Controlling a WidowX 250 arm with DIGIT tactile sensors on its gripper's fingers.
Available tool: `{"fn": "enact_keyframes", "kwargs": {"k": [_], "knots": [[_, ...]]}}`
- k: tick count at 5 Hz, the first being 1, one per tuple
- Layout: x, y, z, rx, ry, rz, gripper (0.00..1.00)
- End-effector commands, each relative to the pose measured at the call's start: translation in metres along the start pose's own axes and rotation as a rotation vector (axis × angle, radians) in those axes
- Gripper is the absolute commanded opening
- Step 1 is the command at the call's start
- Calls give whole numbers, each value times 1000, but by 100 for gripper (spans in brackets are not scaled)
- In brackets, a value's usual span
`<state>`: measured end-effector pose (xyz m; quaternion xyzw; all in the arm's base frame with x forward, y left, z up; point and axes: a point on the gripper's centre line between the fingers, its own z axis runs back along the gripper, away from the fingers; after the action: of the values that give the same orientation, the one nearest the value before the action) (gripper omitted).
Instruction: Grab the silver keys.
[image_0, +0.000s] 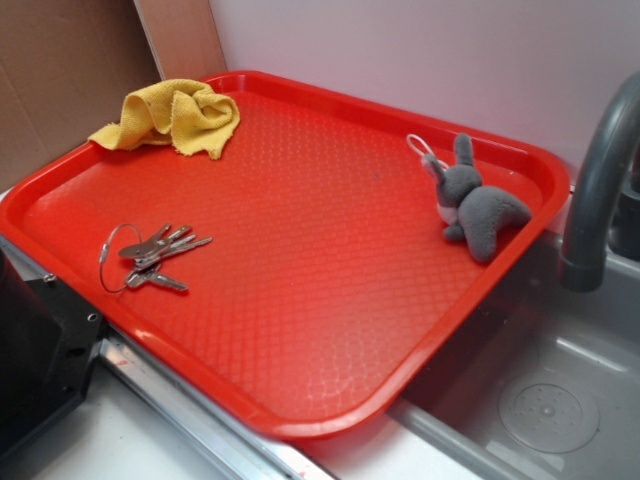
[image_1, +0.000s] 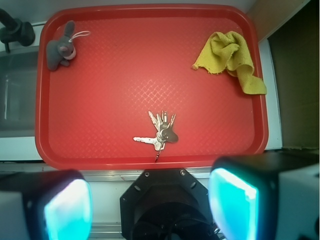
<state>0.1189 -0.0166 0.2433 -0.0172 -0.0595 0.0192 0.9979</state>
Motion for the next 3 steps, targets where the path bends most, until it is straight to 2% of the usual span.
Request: {"fn": "enact_keyframes", "kwargs": {"k": [1,2,3], "knots": [[0,0,0,0,0,0,100],[9,-2,-52,30,-17,232,100],[17,0,-83,32,-48,353,100]]}}
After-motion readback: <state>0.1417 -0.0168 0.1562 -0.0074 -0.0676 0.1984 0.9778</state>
